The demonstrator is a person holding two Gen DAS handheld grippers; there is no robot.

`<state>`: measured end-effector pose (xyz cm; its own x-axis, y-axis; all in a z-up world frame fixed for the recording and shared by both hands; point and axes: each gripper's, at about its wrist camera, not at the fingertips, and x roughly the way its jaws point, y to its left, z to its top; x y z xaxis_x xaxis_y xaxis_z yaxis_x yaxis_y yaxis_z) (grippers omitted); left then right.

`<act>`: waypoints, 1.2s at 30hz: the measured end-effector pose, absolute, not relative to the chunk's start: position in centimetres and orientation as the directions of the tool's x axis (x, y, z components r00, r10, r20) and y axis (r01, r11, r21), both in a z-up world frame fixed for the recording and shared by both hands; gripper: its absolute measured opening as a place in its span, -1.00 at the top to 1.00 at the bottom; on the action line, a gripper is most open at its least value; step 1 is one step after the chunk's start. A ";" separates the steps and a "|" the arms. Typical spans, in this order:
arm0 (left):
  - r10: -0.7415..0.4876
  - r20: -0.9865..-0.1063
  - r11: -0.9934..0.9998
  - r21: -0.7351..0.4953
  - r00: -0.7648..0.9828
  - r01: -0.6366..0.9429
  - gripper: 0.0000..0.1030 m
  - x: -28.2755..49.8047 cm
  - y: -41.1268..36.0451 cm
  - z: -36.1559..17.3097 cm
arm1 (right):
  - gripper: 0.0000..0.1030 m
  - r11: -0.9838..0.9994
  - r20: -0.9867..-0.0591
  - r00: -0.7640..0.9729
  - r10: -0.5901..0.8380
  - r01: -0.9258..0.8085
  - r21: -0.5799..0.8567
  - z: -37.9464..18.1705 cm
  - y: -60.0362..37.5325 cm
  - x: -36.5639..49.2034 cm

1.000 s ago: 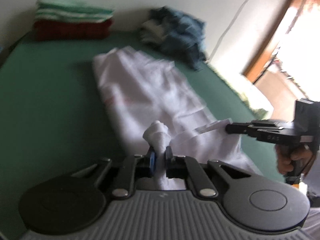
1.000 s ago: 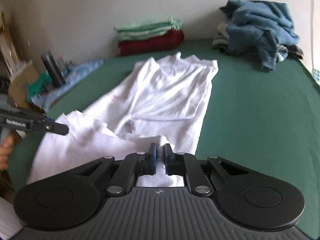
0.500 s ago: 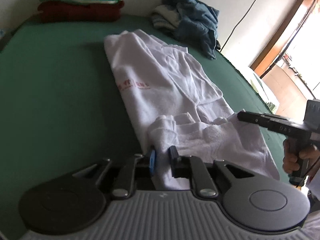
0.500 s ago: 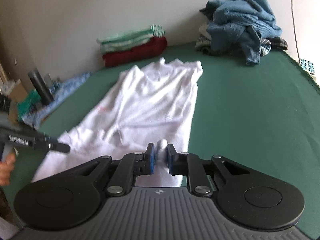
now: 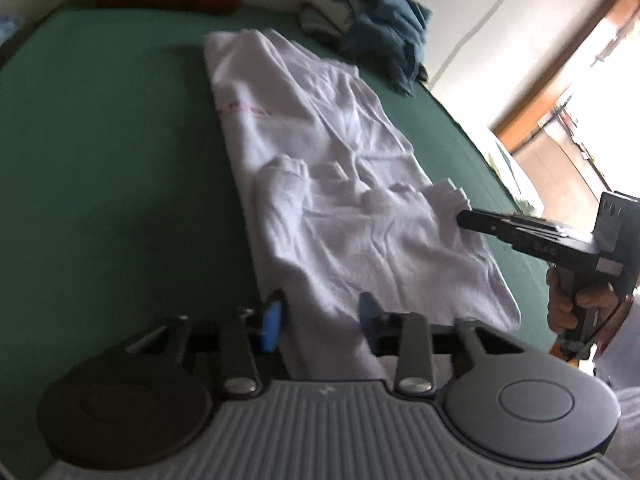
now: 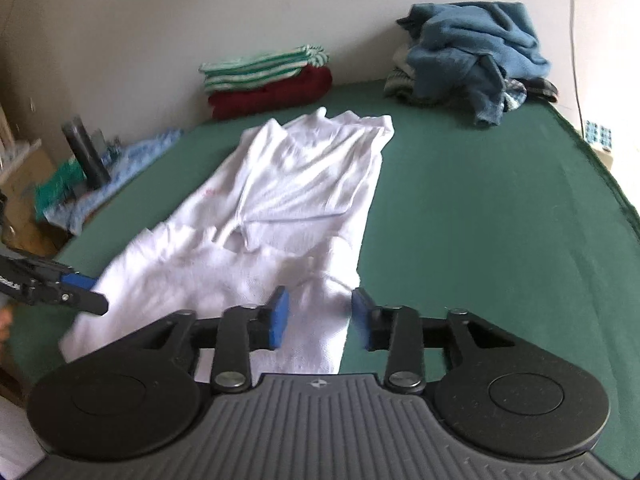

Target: Fold clothes

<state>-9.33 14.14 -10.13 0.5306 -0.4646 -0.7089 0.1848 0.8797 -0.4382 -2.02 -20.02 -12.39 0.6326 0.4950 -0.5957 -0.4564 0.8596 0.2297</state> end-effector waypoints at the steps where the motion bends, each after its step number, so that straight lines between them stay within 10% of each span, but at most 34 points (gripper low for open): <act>1: -0.475 -0.705 0.873 -0.453 0.526 0.181 0.92 -9.6 14.1 -10.0 | 0.90 0.857 -0.588 0.637 0.498 -0.464 0.224 -12.4 -19.6 -1.9; 10: -0.402 -0.735 0.909 -0.390 0.546 0.146 0.82 -11.5 12.9 -10.1 | 0.83 0.852 -0.589 0.630 0.506 -0.471 0.227 -13.5 -18.9 -0.7; 14: -0.363 -0.742 0.925 -0.358 0.564 0.126 0.82 -12.4 12.6 -10.0 | 0.14 0.856 -0.540 0.668 0.512 -0.447 0.260 -12.0 -20.9 -1.8; 21: -0.324 -0.735 0.935 -0.344 0.596 0.083 0.66 -14.0 11.8 -9.9 | 0.15 0.837 -0.523 0.655 0.546 -0.461 0.296 -12.3 -20.5 -0.5; 25: -0.305 -0.735 0.940 -0.335 0.606 0.066 0.66 -14.5 11.5 -9.8 | 0.80 0.821 -0.562 0.604 0.565 -0.479 0.310 -13.1 -19.0 0.8; 29: -0.286 -0.735 0.944 -0.326 0.615 0.049 0.62 -15.0 11.3 -9.7 | 0.79 0.783 -0.513 0.591 0.622 -0.453 0.426 -12.8 -19.9 1.4; 33: -0.277 -0.734 0.948 -0.315 0.620 0.050 0.51 -15.3 11.1 -9.7 | 0.69 0.792 -0.514 0.606 0.607 -0.414 0.448 -12.8 -20.6 1.7; 36: -0.270 -0.734 0.950 -0.307 0.623 0.051 0.44 -15.6 11.0 -9.6 | 0.15 0.825 -0.534 0.631 0.564 -0.390 0.410 -12.7 -21.1 1.5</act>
